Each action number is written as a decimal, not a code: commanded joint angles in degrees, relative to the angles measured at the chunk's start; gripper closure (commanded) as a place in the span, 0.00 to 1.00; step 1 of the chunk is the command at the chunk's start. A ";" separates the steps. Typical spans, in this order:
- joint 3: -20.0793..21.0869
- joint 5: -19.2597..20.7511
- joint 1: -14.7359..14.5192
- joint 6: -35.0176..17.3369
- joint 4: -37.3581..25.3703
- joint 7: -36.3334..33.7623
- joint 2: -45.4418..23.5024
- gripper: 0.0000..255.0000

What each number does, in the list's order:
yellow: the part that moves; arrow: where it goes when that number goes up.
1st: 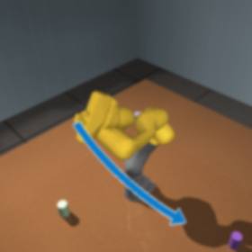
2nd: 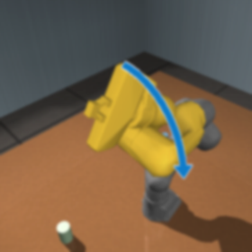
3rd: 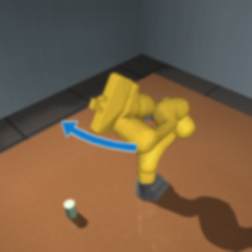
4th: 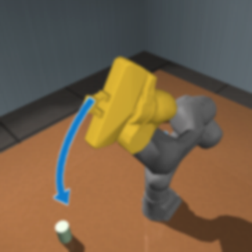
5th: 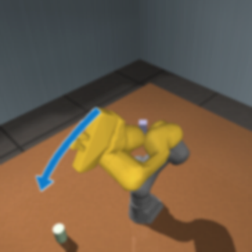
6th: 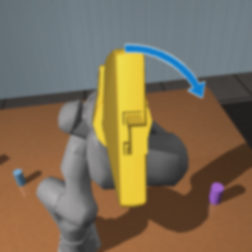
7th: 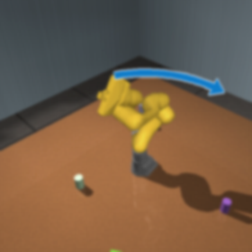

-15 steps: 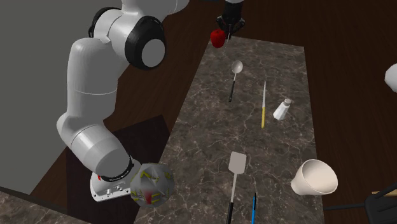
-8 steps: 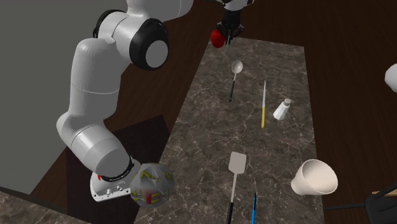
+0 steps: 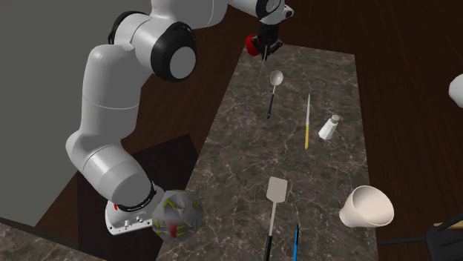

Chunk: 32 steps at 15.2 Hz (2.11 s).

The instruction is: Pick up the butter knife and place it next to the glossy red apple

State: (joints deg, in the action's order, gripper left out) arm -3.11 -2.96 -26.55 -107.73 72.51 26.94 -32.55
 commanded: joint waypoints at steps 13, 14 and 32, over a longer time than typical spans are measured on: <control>0.12 -0.24 -0.06 -9.33 6.93 0.32 -2.38 1.00; 0.13 -0.26 -0.06 -9.95 7.30 0.34 -2.63 1.00; 0.09 -0.21 -0.04 -8.50 6.76 0.33 -1.73 0.00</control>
State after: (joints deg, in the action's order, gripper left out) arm -3.00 -3.22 -26.52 -117.41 79.82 27.39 -34.89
